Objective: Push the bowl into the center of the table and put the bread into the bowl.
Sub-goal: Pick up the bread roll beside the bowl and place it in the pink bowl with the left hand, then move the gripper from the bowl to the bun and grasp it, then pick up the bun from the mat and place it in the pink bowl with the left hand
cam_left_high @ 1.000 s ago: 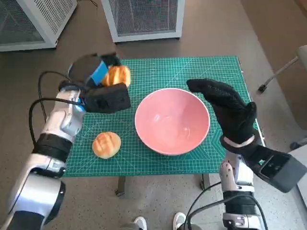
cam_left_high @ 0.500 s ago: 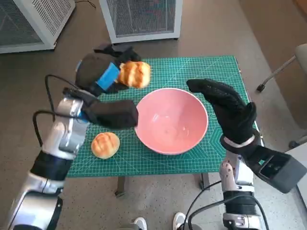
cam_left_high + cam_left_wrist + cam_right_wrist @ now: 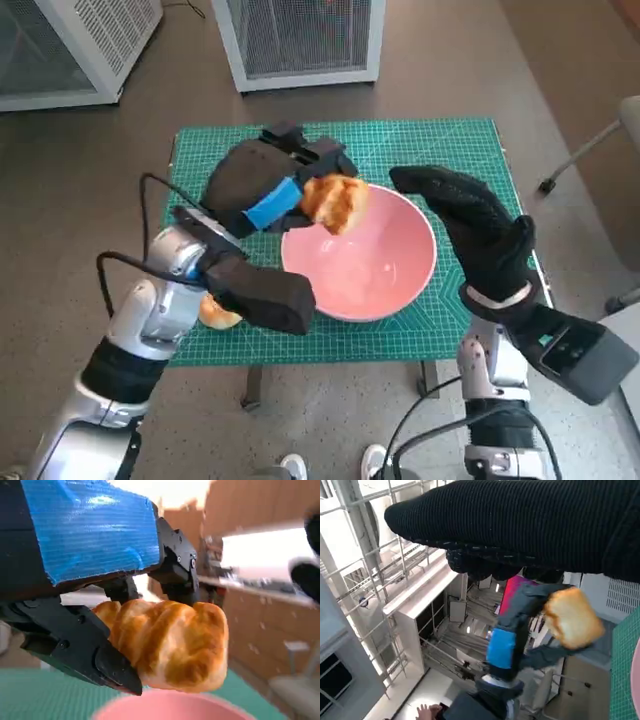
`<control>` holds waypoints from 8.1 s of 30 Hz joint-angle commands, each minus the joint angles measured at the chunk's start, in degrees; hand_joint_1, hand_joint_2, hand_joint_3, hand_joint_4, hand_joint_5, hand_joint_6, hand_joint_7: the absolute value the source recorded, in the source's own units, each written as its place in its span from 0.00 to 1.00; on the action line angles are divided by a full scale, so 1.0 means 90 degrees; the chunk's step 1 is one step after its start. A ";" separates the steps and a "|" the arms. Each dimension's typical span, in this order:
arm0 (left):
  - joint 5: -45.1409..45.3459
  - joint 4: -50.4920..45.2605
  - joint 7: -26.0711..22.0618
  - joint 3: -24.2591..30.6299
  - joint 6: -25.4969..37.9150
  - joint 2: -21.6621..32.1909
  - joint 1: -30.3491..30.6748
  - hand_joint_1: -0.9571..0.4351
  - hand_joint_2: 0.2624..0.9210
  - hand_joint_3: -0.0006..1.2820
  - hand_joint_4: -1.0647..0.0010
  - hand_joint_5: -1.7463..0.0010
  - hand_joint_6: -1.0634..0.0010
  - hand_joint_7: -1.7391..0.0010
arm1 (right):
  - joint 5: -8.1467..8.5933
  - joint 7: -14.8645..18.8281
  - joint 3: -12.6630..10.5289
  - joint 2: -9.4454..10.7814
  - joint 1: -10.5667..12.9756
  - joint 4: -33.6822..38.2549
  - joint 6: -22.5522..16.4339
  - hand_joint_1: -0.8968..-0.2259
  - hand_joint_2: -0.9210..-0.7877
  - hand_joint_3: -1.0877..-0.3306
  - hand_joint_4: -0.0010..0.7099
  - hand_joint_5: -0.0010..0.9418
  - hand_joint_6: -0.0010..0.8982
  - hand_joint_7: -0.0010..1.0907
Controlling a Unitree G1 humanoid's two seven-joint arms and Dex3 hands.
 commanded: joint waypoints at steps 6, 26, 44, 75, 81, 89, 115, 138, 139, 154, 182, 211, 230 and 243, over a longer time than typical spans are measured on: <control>0.0298 0.0740 0.0065 -0.0324 -0.0488 -0.0213 -0.0162 0.69 1.00 0.04 0.31 0.34 0.40 0.35 | -0.0025 0.0001 -0.0018 -0.0031 0.0148 0.0022 0.0087 0.50 0.00 0.56 0.40 0.01 0.00 0.66; 0.0246 0.0146 -0.1591 -0.0283 0.0656 -0.0231 0.0092 0.47 0.85 0.01 0.90 0.99 0.88 0.89 | 0.0108 0.0067 -0.0078 0.0000 0.0159 0.0037 0.0129 0.52 0.00 0.57 0.41 0.02 0.00 0.64; -0.0633 -0.2080 -0.2634 0.0911 0.1706 0.0254 0.1051 0.48 0.84 0.00 0.99 1.00 0.92 0.94 | 0.0103 0.0095 -0.0067 0.0106 0.0143 0.0126 0.0099 0.52 0.00 0.56 0.40 0.02 0.00 0.65; -0.0531 -0.4726 -0.4151 0.2237 0.3763 0.1734 0.2635 0.56 0.72 0.00 0.91 1.00 0.80 0.98 | -0.0010 0.0069 -0.0049 0.0178 0.0026 0.0284 -0.0079 0.50 0.00 0.55 0.40 0.02 0.00 0.65; -0.0534 -0.4399 -0.3944 0.2210 0.3681 0.1724 0.2941 0.56 0.71 0.00 0.90 1.00 0.78 0.98 | -0.0004 0.0078 -0.0045 0.0193 -0.0022 0.0347 -0.0103 0.50 0.00 0.55 0.40 0.02 0.00 0.65; -0.0395 -0.3803 -0.3641 0.1938 0.3539 0.1667 0.3073 0.55 0.70 0.00 0.90 1.00 0.78 0.99 | 0.0013 0.0085 -0.0046 0.0189 -0.0059 0.0380 -0.0092 0.48 0.00 0.55 0.41 0.03 0.00 0.65; 0.0118 -0.2068 -0.3339 0.0799 0.3961 0.1243 0.2687 0.66 0.69 0.00 0.88 1.00 0.78 1.00 | 0.0052 0.0138 -0.0050 0.0112 -0.0009 0.0271 -0.0028 0.47 0.00 0.55 0.41 0.05 0.00 0.65; 0.0661 0.0385 -0.1070 0.0059 0.2329 0.1046 0.2339 0.71 0.94 0.05 0.35 0.55 0.43 0.50 | 0.0009 0.0110 -0.0015 0.0082 0.0085 0.0170 0.0036 0.46 0.00 0.55 0.40 0.06 0.00 0.65; 0.0672 0.0378 -0.1004 0.0071 0.2227 0.1095 0.2362 0.70 0.95 0.05 0.33 0.48 0.42 0.44 | 0.0012 0.0110 -0.0016 0.0080 0.0090 0.0164 0.0041 0.46 0.00 0.55 0.40 0.06 0.00 0.65; 0.0162 -0.1733 -0.1677 0.1027 0.2249 0.1438 0.2799 0.69 0.87 0.16 0.33 0.34 0.41 0.32 | -0.0010 0.0073 0.0007 0.0098 0.0096 0.0118 0.0106 0.47 0.00 0.55 0.39 0.07 0.00 0.66; 0.0248 -0.2532 -0.1457 0.0943 0.1767 0.0509 0.0882 0.69 0.97 0.02 0.25 0.41 0.36 0.34 | -0.0043 0.0091 0.0023 0.0118 -0.0028 0.0267 0.0059 0.47 0.00 0.55 0.37 0.10 0.00 0.66; 0.0407 -0.0623 -0.1373 -0.0171 0.1173 -0.0570 0.0594 0.59 0.92 0.11 0.54 0.60 0.55 0.41 | 0.0030 0.0077 -0.0090 0.0066 0.0121 0.0168 0.0007 0.49 0.00 0.55 0.34 0.15 0.00 0.66; 0.0468 -0.0833 -0.1495 -0.0152 0.0932 -0.0363 0.0853 0.41 0.84 0.01 0.78 1.00 0.70 0.92 | 0.0049 0.0060 -0.0149 0.0105 0.0065 0.0220 0.0026 0.50 0.00 0.56 0.33 0.18 0.00 0.65; -0.0595 -0.1415 -0.1993 0.0565 0.1016 -0.0227 0.1120 0.42 0.83 0.00 0.84 1.00 0.74 0.95 | 0.0097 0.0101 -0.0224 0.0038 -0.0008 0.0211 0.0033 0.50 0.00 0.58 0.33 0.19 0.00 0.65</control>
